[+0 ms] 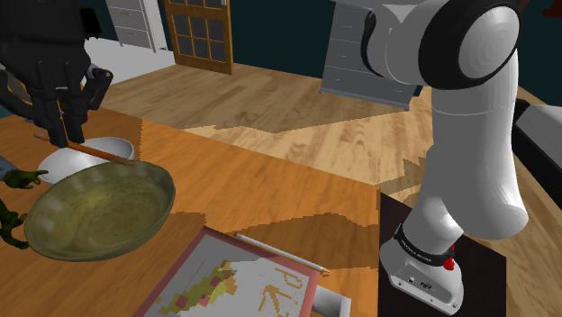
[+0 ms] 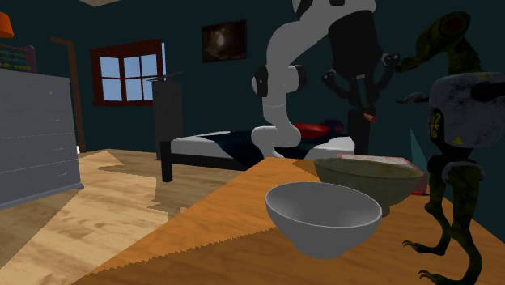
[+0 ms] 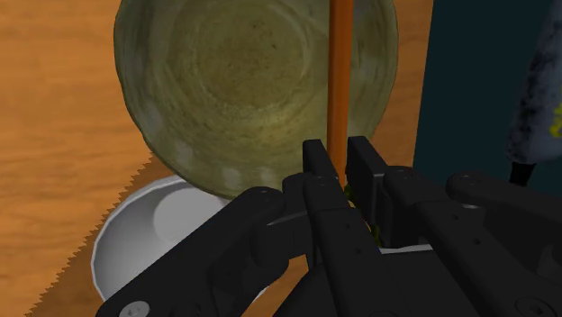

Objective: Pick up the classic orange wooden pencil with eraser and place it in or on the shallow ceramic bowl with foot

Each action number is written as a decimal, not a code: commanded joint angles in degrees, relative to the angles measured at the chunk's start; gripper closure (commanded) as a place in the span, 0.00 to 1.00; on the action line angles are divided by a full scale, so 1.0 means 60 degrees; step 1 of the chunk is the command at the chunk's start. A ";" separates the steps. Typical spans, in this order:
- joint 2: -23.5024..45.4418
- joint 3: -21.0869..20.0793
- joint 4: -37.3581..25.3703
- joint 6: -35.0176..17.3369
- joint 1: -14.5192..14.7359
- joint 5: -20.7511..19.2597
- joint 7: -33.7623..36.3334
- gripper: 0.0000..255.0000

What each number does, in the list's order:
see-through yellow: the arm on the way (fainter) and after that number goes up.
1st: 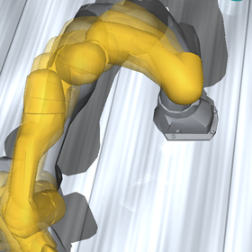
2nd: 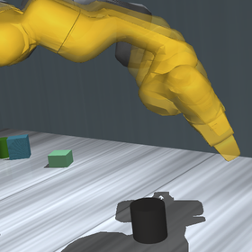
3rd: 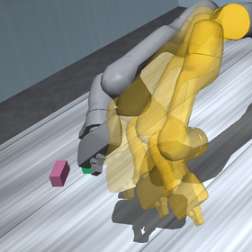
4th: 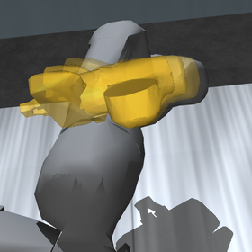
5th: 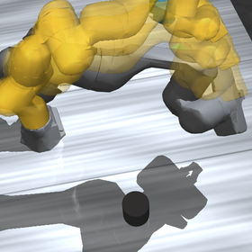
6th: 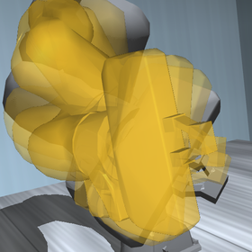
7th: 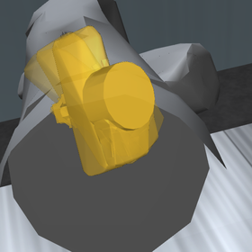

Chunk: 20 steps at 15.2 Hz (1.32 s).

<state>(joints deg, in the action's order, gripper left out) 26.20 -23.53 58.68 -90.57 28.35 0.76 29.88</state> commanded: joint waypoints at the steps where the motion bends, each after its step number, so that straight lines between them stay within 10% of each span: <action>1: -0.0015 0.0006 0.0273 -0.0263 -0.0022 0.0007 -0.0017 1.00; 20: -0.0613 0.0010 0.2964 -0.2336 -0.0388 0.0275 -0.0354 1.00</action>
<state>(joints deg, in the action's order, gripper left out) 22.53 -23.47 76.43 -104.56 26.03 2.40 27.75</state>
